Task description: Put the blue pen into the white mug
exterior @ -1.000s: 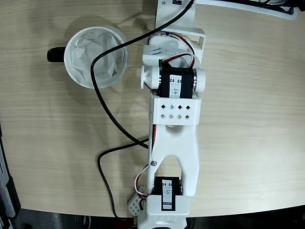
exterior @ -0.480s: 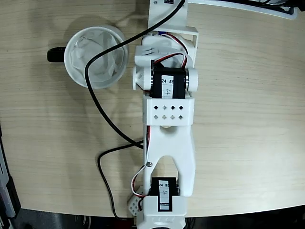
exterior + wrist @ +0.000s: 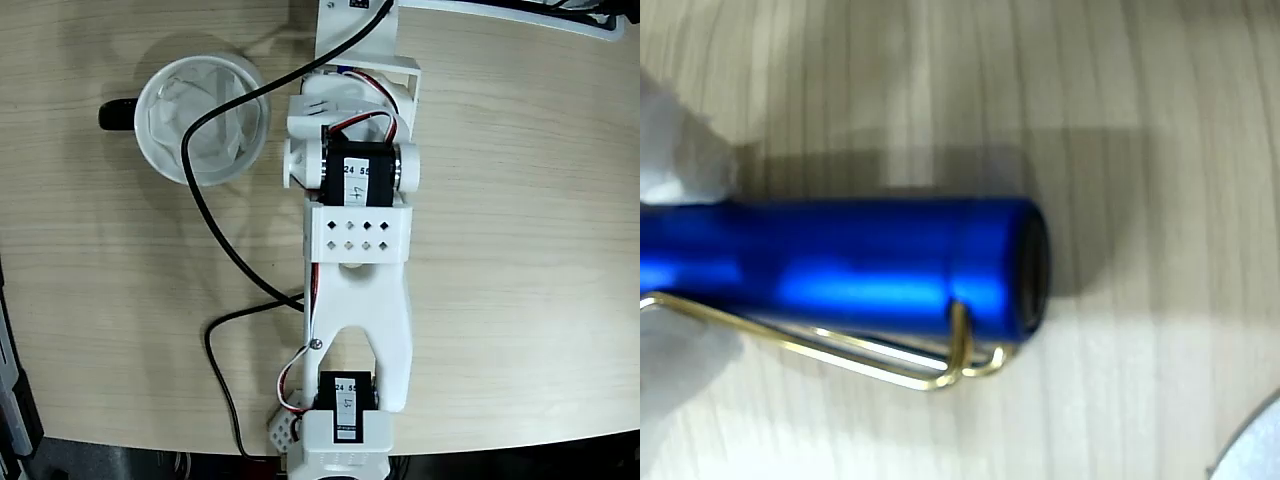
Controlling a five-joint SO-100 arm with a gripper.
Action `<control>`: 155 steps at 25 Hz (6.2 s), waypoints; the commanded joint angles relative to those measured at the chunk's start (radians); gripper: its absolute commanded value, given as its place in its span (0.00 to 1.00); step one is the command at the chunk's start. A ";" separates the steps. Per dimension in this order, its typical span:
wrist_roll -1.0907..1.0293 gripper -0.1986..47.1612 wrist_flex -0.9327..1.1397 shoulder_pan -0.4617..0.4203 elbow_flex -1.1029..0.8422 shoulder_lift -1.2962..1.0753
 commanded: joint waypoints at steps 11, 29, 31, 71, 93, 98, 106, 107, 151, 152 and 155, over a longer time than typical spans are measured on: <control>-0.015 0.04 0.005 -0.012 -0.092 0.178; -0.023 0.04 -0.337 -0.028 0.140 0.543; -0.023 0.03 -0.388 -0.034 0.222 0.617; -0.015 0.03 -1.907 -0.325 1.747 1.250; -0.014 0.18 -1.997 -0.284 1.853 1.117; 0.005 0.29 -1.997 -0.284 1.855 1.115; 0.123 0.14 -2.008 -0.272 1.855 1.200; 0.169 0.04 -2.016 -0.267 1.855 1.230; 1.513 0.00 -0.641 0.043 2.459 2.655; 1.513 0.00 -0.603 0.043 2.457 2.669; 1.513 0.00 -0.492 0.040 2.450 2.707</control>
